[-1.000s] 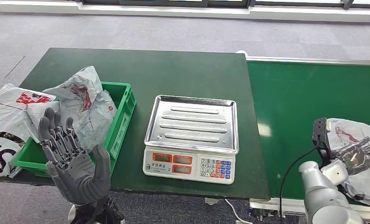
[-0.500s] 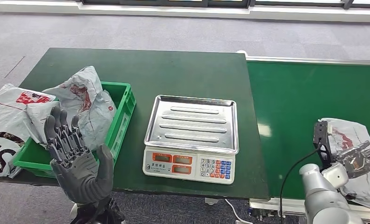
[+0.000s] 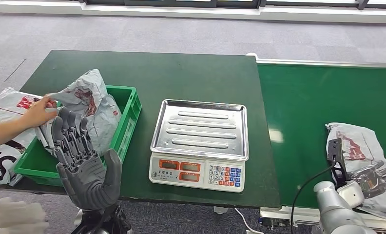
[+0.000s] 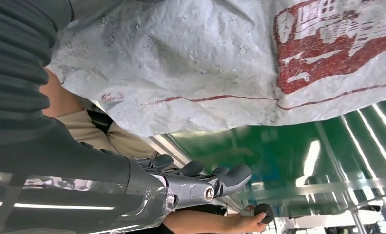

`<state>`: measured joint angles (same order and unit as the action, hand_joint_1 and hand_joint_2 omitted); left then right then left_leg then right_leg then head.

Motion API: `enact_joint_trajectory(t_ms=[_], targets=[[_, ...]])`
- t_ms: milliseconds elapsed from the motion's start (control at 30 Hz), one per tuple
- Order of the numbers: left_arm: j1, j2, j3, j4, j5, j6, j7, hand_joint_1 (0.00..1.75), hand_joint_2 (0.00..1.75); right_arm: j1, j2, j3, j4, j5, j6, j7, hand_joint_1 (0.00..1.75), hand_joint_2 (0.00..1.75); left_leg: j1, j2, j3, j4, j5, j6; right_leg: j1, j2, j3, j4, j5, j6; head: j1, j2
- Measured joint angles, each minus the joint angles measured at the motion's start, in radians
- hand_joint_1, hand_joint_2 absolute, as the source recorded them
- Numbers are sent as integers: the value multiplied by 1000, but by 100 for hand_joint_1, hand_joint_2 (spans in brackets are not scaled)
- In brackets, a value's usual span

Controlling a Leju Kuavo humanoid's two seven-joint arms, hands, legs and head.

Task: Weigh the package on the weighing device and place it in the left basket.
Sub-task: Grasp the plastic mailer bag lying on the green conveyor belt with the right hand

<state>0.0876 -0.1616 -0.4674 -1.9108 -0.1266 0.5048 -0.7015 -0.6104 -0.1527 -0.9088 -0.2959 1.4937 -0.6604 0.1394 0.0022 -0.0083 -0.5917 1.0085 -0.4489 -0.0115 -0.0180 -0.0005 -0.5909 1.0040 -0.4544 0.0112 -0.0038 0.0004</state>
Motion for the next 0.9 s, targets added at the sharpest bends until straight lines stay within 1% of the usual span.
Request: enact_joint_trajectory(t_ms=[600,667,833,900], targets=[[-5,-1,10,2,-2,9,0,0,175,1,0,-3,8,23,36,7,0,175,0,0,0,0,0,0,0,0,0,0,0,0,0,0],[-5,-1,10,2,-3,11,0,0,175,1,1,-3,10,28,65,6,0,175,0,0,0,0,0,0,0,0,0,0,0,0,0,0],[-7,-1,10,2,-4,22,0,0,175,3,7,-3,15,32,221,-26,0,175,0,0,0,0,0,0,0,0,0,0,0,0,0,0],[-7,-1,10,2,-3,23,0,0,175,5,12,-3,16,27,243,-38,0,175,0,0,0,0,0,0,0,0,0,0,0,0,0,0]])
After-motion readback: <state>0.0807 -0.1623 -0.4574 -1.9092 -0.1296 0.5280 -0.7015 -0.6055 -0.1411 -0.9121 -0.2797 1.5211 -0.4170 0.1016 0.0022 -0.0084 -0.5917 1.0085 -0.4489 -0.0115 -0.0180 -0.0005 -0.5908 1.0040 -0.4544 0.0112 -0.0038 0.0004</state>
